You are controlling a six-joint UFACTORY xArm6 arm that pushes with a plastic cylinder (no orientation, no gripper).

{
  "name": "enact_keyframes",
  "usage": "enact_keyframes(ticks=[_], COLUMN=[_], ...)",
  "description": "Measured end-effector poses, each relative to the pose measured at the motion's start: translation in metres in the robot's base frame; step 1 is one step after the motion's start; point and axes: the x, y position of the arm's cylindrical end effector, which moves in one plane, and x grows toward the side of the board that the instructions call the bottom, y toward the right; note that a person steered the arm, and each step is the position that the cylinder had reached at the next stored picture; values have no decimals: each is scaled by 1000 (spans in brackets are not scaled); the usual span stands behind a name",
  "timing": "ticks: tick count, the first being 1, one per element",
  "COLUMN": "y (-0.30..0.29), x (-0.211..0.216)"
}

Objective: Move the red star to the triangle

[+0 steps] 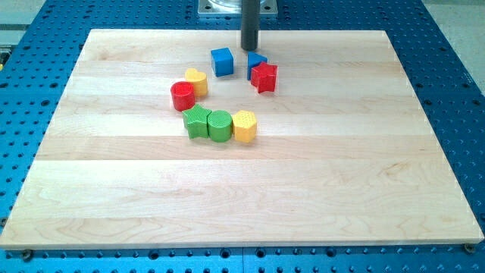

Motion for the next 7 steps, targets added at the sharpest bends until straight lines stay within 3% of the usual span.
enact_keyframes(ticks=[2,4,7], y=[-11,27,-10], x=[11,26,53])
